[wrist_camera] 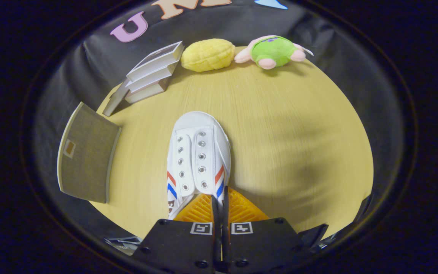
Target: Open the storage box then place both shoes into the box .Put the left shoe in first, then the right shoe, with the right side of both shoes facing outward in a uniform manner.
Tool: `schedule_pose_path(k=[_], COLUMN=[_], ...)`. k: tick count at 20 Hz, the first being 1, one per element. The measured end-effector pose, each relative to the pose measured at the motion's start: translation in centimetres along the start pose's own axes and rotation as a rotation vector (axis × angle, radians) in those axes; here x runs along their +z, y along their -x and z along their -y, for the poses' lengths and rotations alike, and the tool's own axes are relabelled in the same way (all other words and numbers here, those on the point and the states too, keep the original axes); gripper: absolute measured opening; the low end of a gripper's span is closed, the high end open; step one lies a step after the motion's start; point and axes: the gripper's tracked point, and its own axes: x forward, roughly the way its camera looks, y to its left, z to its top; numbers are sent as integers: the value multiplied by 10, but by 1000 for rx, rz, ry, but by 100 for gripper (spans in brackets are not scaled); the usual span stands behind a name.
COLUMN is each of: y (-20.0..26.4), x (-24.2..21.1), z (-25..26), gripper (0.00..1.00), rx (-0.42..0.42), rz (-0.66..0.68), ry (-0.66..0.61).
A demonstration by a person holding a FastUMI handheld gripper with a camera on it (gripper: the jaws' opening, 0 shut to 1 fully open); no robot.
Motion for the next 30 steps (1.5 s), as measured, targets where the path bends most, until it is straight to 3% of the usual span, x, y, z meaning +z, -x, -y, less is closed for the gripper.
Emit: schedule_pose_path(k=[12,30], y=[59,107], x=[35,54], z=[-93,-283], gripper=[4,4], rx=[96,246], rz=[58,122], ry=[-119,-121])
